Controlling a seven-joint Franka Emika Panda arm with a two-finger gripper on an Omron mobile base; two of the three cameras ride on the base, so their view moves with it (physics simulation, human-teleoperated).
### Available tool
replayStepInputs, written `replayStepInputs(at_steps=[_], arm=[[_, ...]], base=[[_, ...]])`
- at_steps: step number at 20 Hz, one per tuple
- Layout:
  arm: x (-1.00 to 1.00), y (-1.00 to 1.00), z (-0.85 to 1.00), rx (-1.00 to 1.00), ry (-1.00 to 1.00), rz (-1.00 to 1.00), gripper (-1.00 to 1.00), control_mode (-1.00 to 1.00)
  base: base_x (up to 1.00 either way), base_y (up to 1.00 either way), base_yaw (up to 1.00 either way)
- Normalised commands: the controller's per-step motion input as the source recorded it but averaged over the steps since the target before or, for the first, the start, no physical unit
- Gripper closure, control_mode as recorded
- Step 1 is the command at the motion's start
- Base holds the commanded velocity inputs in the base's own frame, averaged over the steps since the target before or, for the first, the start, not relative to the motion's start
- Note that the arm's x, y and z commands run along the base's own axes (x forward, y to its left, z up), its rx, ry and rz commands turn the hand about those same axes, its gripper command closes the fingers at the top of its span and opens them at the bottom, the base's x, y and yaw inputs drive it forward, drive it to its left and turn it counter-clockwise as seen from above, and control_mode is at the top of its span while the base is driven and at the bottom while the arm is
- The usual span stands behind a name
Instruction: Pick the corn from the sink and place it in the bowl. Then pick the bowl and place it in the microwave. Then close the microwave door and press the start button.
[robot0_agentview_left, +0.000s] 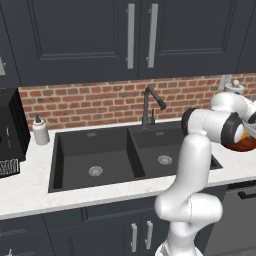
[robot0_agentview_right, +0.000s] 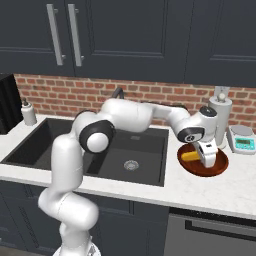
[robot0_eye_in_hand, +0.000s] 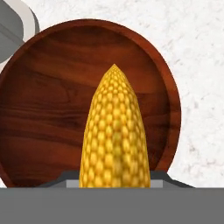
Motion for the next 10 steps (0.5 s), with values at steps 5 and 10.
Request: replayStepInputs(at_steps=[5,10], arm=[[0.17,0.00,-0.26,0.00,0.00,0.00,1.00,-1.00],[0.14,0.00,-0.21,0.00,0.00,0.00,1.00,-1.00]], base=[[0.00,0.00,0.00],[0.00,0.00,0.00]])
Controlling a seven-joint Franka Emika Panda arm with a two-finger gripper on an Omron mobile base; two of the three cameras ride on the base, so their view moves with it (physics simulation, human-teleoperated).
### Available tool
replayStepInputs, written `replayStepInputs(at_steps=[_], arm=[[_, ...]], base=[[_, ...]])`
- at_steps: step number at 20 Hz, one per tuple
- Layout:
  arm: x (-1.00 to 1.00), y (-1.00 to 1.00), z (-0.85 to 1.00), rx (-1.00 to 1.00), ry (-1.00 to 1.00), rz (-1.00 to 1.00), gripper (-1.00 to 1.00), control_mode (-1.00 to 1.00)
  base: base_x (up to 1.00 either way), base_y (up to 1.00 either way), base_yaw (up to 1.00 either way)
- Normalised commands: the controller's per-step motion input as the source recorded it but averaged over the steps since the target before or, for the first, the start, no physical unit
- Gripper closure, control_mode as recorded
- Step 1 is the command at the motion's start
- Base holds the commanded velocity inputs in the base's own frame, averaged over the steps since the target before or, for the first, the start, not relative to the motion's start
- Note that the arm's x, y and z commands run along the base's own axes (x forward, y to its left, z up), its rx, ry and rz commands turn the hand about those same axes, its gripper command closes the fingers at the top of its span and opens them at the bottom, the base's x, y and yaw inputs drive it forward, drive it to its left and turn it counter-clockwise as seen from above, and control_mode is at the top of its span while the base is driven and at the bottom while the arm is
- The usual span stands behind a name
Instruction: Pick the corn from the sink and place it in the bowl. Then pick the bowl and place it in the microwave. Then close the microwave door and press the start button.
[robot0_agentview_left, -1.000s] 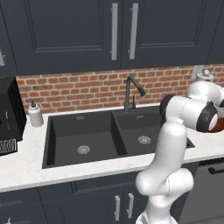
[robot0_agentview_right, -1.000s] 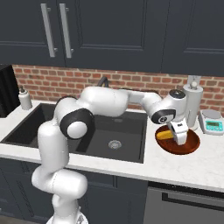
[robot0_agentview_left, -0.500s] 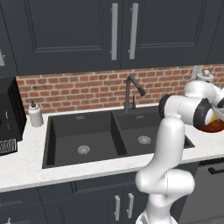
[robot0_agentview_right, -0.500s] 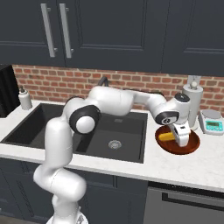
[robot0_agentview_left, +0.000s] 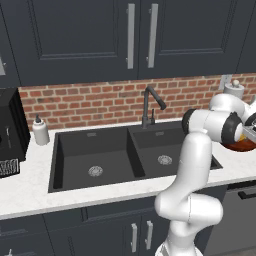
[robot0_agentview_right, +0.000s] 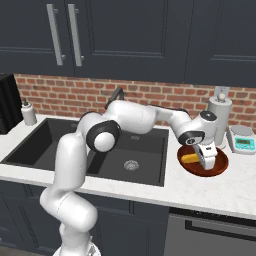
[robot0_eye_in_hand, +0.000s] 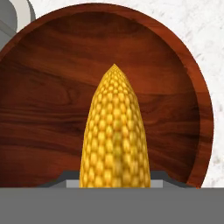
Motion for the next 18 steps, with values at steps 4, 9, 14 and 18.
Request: replayStepInputs(at_steps=[4,9,14,18], arm=[[0.17,0.00,-0.11,0.00,0.00,0.00,1.00,-1.00],[0.19,0.00,-0.22,0.00,0.02,0.00,1.00,-1.00],[0.24,0.00,-0.21,0.00,0.05,0.00,1.00,-1.00],[0.27,-0.04,-0.02,0.00,0.05,0.00,1.00,-1.00]], base=[[0.00,0.00,0.00],[0.00,0.00,0.00],[0.00,0.00,0.00],[0.00,0.00,0.00]])
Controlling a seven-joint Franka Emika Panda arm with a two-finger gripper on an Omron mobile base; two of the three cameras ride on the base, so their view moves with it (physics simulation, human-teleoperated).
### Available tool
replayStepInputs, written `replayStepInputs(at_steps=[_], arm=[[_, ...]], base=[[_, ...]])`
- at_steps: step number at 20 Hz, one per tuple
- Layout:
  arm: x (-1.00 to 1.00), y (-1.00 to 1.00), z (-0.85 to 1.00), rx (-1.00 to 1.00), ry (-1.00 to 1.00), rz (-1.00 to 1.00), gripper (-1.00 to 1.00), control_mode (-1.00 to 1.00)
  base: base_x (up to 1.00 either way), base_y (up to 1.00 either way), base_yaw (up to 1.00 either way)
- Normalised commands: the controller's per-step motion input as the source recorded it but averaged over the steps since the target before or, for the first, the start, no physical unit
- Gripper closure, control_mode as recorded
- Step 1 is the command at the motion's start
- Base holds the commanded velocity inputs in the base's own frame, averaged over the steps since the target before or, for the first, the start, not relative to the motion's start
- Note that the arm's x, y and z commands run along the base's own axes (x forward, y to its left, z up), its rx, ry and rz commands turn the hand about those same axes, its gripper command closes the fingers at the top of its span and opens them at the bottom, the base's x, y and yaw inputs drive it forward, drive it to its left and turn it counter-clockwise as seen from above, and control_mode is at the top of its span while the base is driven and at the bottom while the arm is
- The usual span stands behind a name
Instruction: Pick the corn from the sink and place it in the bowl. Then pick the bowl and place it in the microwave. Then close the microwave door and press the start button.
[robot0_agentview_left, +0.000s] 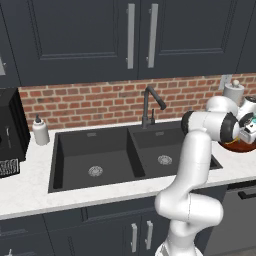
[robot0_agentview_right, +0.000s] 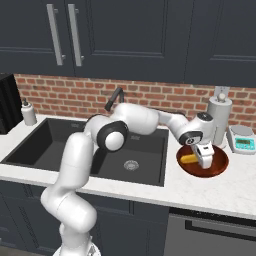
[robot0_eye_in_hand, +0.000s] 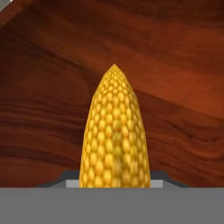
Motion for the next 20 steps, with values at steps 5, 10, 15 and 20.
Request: replayStepInputs(at_steps=[5,10,15,20], arm=[[0.21,-0.01,-0.08,0.00,0.03,0.00,-1.00,-1.00],[0.06,-0.08,-0.04,0.00,0.01,0.00,-1.00,-1.00],[0.00,-0.12,0.00,0.00,0.00,0.00,-1.00,-1.00],[-0.23,-0.01,0.26,0.01,0.00,-0.01,-1.00,-1.00]], base=[[0.00,0.00,0.00],[0.00,0.00,0.00],[0.00,0.00,0.00],[0.00,0.00,0.00]])
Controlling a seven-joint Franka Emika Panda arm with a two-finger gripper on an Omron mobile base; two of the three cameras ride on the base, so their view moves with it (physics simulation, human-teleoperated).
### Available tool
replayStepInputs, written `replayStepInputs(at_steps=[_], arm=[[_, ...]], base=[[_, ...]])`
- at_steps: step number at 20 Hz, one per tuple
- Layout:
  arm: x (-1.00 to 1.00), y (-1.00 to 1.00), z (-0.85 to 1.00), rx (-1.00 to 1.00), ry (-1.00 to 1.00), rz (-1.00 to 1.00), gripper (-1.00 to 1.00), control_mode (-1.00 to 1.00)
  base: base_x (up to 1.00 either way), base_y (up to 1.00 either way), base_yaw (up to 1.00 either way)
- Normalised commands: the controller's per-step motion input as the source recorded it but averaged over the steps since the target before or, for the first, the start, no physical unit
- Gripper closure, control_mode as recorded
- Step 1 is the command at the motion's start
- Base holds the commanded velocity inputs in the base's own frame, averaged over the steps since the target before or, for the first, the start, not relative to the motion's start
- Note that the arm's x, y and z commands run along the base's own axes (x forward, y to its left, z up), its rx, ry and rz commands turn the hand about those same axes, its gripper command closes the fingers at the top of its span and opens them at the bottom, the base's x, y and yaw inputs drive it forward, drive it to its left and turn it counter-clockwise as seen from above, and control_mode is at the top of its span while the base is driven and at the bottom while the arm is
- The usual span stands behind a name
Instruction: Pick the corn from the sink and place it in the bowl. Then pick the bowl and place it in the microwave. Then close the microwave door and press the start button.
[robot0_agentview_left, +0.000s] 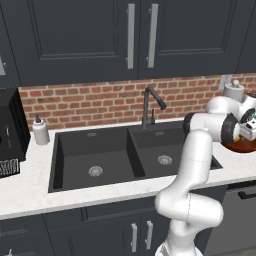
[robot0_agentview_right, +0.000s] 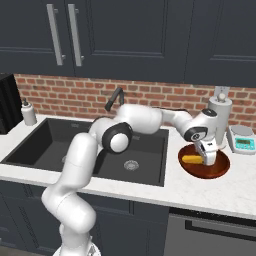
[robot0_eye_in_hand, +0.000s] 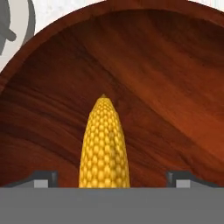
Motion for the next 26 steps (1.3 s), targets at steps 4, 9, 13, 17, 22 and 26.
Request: replayStepInputs(at_steps=[4,9,13,17,22,26], arm=[[-0.53,0.00,0.17,0.01,-0.01,-0.06,-1.00,-1.00],[-0.66,0.00,0.00,0.04,-0.03,-0.11,-1.00,-1.00],[-0.24,-0.03,0.00,0.08,-0.08,-0.16,-1.00,-1.00],[-0.26,-0.12,-0.01,0.14,-0.07,-0.15,-1.00,-1.00],[-0.15,-0.14,0.00,0.05,-0.01,-0.09,-1.00,-1.00],[0.00,-0.01,-0.04,0.00,0.00,-0.01,-1.00,-1.00]], base=[[0.00,0.00,0.00],[0.00,0.00,0.00],[0.00,0.00,0.00],[0.00,0.00,0.00],[0.00,0.00,0.00],[0.00,0.00,0.00]])
